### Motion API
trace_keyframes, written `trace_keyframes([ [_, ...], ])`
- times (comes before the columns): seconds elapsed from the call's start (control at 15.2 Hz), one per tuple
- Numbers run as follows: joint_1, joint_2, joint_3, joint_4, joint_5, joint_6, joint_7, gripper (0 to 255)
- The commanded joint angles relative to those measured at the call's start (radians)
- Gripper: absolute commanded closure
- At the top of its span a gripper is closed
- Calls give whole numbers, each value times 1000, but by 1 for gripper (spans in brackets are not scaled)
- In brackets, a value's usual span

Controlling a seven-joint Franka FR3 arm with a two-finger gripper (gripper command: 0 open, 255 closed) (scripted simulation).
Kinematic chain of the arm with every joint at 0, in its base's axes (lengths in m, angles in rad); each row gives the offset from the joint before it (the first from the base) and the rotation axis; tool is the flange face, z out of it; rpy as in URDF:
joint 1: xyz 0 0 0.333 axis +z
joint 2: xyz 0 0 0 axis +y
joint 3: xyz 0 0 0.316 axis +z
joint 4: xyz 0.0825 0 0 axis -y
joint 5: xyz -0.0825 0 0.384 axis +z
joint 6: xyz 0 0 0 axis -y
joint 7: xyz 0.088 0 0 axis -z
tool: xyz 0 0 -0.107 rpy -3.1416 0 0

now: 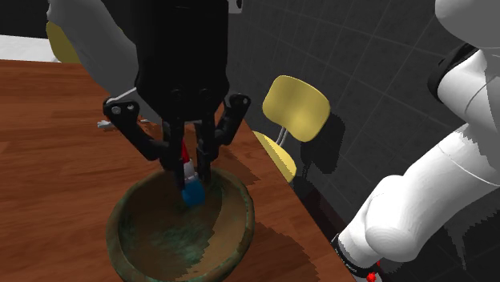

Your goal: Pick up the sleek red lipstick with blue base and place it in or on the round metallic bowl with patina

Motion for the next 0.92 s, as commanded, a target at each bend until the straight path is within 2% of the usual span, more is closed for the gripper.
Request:
trace_keyframes([
  [0.0, -2, -21, -6, -46, 10, 28, -17, 255],
  [0.33, -2, -54, -13, -141, 26, 90, -49, 255],
  [0.86, -2, -54, -13, -140, 26, 90, -49, 255],
])
